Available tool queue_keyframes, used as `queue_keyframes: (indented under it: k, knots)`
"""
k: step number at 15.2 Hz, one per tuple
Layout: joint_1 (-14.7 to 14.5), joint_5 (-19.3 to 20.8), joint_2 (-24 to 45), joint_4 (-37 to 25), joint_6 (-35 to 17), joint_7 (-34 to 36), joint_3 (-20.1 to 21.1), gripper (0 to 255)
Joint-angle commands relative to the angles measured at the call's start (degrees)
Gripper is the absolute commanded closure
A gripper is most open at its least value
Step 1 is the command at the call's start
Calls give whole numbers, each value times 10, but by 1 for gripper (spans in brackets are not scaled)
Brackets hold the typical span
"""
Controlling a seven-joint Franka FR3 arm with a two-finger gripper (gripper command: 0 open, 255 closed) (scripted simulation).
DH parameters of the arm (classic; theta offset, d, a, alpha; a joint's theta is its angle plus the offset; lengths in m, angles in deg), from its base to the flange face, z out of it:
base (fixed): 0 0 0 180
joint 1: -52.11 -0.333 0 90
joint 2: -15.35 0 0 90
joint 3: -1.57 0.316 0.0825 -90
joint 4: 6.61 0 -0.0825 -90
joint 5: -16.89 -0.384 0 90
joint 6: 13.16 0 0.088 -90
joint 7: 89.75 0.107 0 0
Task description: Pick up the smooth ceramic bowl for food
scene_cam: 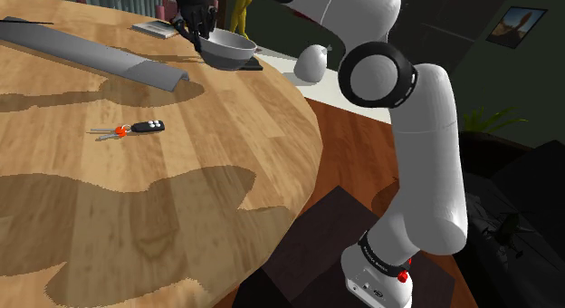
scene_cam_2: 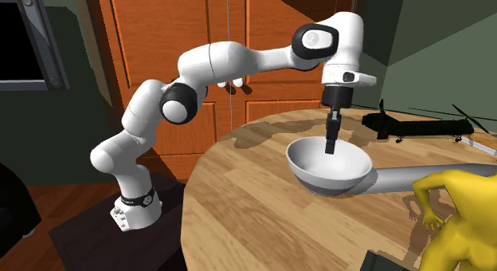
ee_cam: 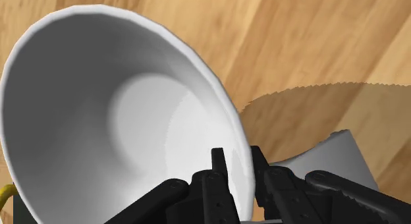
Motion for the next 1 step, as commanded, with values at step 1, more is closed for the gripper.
queue_keyframes:
  k: [1]
  knots:
    - [-2,1,4,-12,7,-3,-1,255]
